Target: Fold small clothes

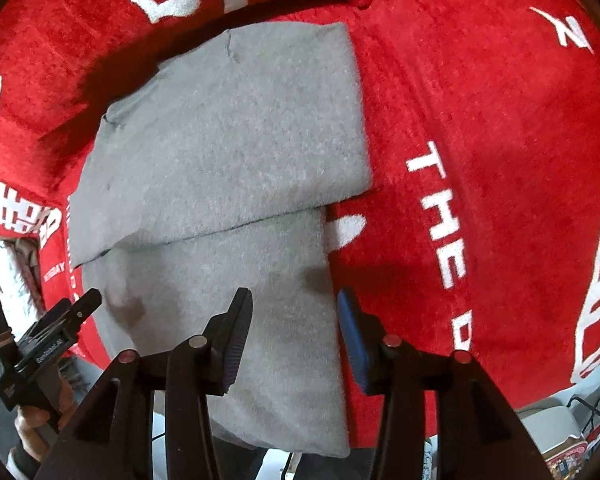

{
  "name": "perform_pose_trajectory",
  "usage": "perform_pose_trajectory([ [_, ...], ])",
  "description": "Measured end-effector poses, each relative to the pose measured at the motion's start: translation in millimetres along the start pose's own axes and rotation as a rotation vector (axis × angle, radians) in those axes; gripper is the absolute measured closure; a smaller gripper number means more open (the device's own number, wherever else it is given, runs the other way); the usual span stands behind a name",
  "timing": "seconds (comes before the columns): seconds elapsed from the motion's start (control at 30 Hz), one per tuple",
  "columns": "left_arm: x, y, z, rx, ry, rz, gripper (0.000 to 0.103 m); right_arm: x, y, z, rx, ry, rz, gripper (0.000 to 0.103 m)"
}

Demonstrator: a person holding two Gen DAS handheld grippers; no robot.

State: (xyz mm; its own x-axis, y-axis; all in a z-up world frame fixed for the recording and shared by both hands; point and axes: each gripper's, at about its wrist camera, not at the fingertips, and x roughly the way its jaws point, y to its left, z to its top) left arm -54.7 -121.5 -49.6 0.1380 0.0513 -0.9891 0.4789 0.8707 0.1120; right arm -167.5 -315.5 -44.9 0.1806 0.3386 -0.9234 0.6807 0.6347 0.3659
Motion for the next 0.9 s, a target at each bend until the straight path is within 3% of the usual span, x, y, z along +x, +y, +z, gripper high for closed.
perform_pose_trajectory([
  [0.1,1,1,-8,-0.018,0.011,-0.002,0.001,3,1,-2,-0.017,0.01,0.041,0.053],
  [0.17,4,4,-11,-0.021,0.022,-0.002,0.001,3,4,-5,-0.039,0.003,0.081,0.028],
  [0.2,5,4,-15,-0.022,0.033,-0.001,0.001,0,6,-6,-0.057,-0.022,0.103,0.007],
  [0.23,6,4,-19,-0.022,0.04,-0.002,0.001,-3,7,-8,-0.067,-0.046,0.119,0.0],
  [0.3,8,6,-26,-0.022,0.053,-0.009,0.001,-7,10,-12,-0.08,-0.063,0.159,0.0],
  [0.37,9,8,-34,-0.016,0.063,-0.003,0.001,-3,9,-15,-0.068,-0.022,0.185,0.0],
  [0.5,13,23,-52,-0.01,0.086,0.001,0.001,4,1,-30,-0.014,0.013,0.186,0.0],
  [0.67,22,55,-74,-0.021,0.138,-0.11,0.001,11,-6,-58,0.009,0.036,0.167,0.0],
  [0.9,30,103,-115,-0.046,0.159,-0.176,0.001,42,-10,-122,0.04,0.143,0.181,0.0],
])
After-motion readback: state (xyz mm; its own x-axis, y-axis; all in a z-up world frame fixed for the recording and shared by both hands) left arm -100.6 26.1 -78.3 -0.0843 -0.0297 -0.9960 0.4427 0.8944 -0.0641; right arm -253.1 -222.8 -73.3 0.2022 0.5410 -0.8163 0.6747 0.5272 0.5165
